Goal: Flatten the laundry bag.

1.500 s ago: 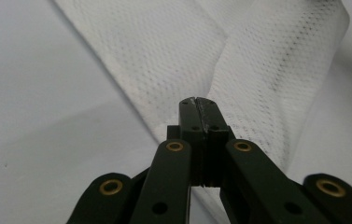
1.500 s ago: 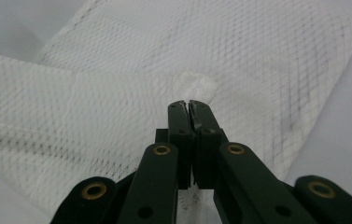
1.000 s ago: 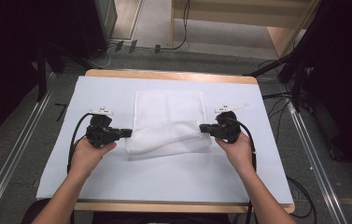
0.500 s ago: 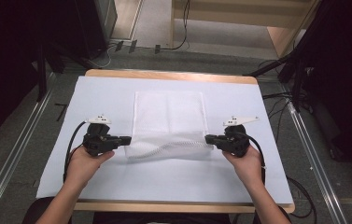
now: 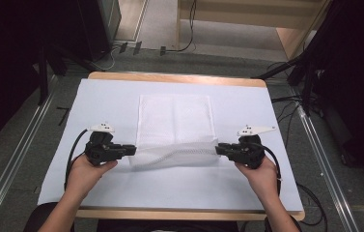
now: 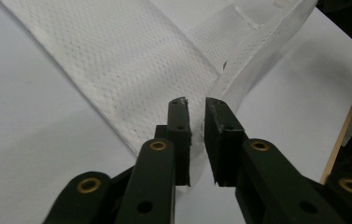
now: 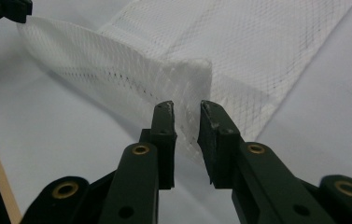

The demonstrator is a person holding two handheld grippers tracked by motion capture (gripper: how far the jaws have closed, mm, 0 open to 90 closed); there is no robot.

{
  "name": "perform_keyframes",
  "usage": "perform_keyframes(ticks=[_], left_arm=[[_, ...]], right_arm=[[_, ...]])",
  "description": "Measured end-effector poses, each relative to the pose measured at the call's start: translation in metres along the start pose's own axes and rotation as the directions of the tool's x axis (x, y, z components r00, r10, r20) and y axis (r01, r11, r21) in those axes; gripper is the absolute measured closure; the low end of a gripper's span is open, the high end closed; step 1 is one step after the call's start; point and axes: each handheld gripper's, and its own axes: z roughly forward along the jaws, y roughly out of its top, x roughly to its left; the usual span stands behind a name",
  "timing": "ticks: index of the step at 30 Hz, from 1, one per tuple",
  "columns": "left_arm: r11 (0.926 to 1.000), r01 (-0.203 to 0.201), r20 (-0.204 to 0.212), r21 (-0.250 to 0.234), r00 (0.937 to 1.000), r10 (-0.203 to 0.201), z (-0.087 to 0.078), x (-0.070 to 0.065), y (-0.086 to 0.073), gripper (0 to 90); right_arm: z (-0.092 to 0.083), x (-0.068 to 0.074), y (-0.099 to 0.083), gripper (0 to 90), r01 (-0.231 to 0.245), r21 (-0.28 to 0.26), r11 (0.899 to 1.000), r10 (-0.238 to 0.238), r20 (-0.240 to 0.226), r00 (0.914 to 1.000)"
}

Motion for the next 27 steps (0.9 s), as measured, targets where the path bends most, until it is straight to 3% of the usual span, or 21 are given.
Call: perform_keyframes(ticks=[4, 10, 17, 21, 27], left_arm=[[0.9994, 0.002, 0.021, -0.033, 0.9998, -0.002, -0.004, 0.000, 0.001, 71.5], [0.9983, 0.020, 0.026, -0.055, 0.9995, -0.018, -0.006, 0.003, 0.002, 70.0], [0.9995, 0.017, 0.034, 0.027, 0.9993, -0.018, 0.003, 0.003, 0.002, 80.0], [0.9996, 0.006, 0.045, 0.026, 0.9990, -0.007, 0.001, 0.000, 0.002, 85.8], [0.9998, 0.005, 0.052, 0.022, 0.9986, -0.006, -0.001, -0.002, 0.001, 85.9]], right_arm=[[-0.007, -0.002, -0.003, 69.9, -0.003, -0.016, 1.000, 0.003, 0.007, 1.0000], [-0.016, -0.006, -0.001, 68.9, 0.001, -0.056, 0.998, 0.000, 0.021, 0.9998], [-0.014, -0.011, 0.004, 84.0, -0.010, -0.046, 0.999, 0.013, 0.053, 0.9985], [-0.012, -0.017, 0.006, 89.3, -0.032, -0.039, 0.999, 0.035, 0.067, 0.9971], [0.004, -0.029, 0.010, 90.0, -0.064, -0.017, 0.998, 0.065, 0.059, 0.9961]])
